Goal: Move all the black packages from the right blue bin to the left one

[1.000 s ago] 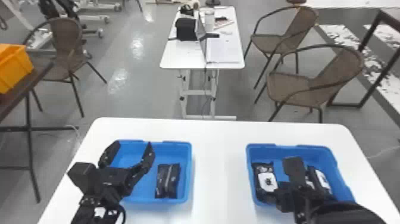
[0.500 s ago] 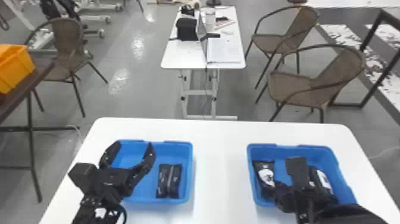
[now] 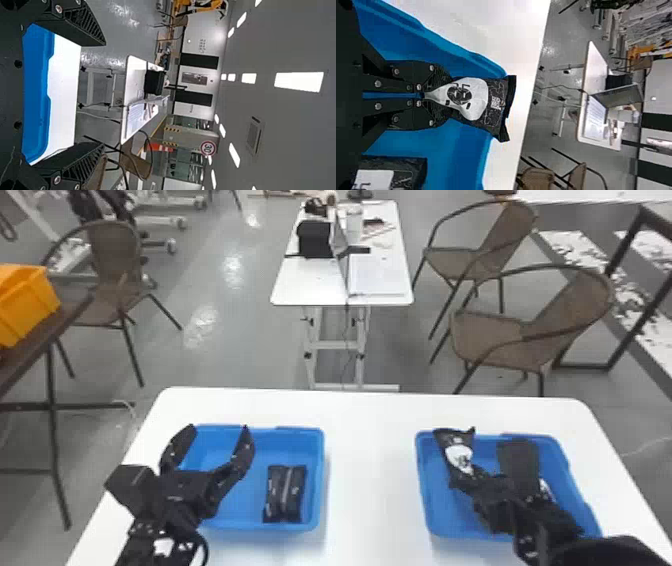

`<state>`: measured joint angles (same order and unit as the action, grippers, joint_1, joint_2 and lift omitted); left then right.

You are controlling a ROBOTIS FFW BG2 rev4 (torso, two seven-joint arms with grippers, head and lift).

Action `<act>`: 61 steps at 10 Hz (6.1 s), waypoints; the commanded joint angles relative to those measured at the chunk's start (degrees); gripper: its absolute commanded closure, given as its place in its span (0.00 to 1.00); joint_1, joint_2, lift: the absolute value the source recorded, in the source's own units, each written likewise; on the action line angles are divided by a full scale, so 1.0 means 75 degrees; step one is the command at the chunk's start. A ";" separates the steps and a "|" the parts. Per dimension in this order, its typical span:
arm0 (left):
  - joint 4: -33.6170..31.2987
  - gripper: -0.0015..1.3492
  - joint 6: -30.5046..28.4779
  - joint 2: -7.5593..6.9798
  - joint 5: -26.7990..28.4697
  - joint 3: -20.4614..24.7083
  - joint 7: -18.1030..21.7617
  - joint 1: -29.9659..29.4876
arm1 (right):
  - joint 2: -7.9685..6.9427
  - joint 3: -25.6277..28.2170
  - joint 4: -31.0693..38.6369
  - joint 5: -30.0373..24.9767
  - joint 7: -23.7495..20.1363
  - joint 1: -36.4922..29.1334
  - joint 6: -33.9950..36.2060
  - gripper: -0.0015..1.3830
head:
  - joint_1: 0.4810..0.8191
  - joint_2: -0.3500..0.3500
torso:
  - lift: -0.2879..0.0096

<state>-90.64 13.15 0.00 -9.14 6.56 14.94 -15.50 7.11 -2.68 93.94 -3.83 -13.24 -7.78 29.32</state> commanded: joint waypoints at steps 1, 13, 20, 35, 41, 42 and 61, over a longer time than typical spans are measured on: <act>-0.0009 0.10 -0.0171 0.0020 -0.0047 -0.0055 0.0000 0.0028 | 0.0119 -0.0100 0.0623 -0.0017 -0.0109 -0.0052 -0.0289 0.87 | 0.63 0.55 | 0.97; -0.0430 0.10 -0.1788 -0.0094 -0.2836 -0.0711 0.1125 0.0754 | 0.0306 -0.2983 -0.1545 0.0932 -0.2254 0.2737 -0.2363 0.88 | 0.63 0.79 | 0.97; -0.0442 0.10 -0.2409 -0.0199 -0.2625 -0.0945 0.1348 0.1024 | 0.0447 -0.4038 -0.1861 0.1600 -0.2254 0.3299 -0.2504 0.88 | 0.63 0.80 | 0.97; -0.0571 0.90 -0.0862 0.0020 -0.1160 -0.0699 -0.0082 0.0461 | 0.0142 -0.2538 -0.1545 0.1330 -0.1340 0.1952 -0.3781 0.07 | 0.63 0.84 | 0.97; 0.0109 0.90 -0.0546 0.0020 0.1735 -0.0465 -0.0187 0.0356 | 0.0037 -0.1823 -0.1041 0.1342 -0.0402 0.1096 -0.4461 0.08 | 0.63 0.72 | 0.97; 0.0155 0.90 -0.0557 0.0020 0.1875 -0.0395 -0.0175 0.0344 | 0.0037 -0.1823 -0.1041 0.1354 -0.0402 0.1096 -0.4461 0.08 | 0.63 0.72 | 0.97; 0.0460 0.09 0.1142 0.0020 0.0528 -0.0207 -0.0187 0.0227 | -0.0034 0.1166 -0.0174 0.0838 0.2047 -0.1036 -0.2445 0.09 | 0.63 0.40 | 0.97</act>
<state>-87.19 21.71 0.00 -5.18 5.04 13.54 -13.80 7.04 4.99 92.95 2.49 2.08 -15.44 10.42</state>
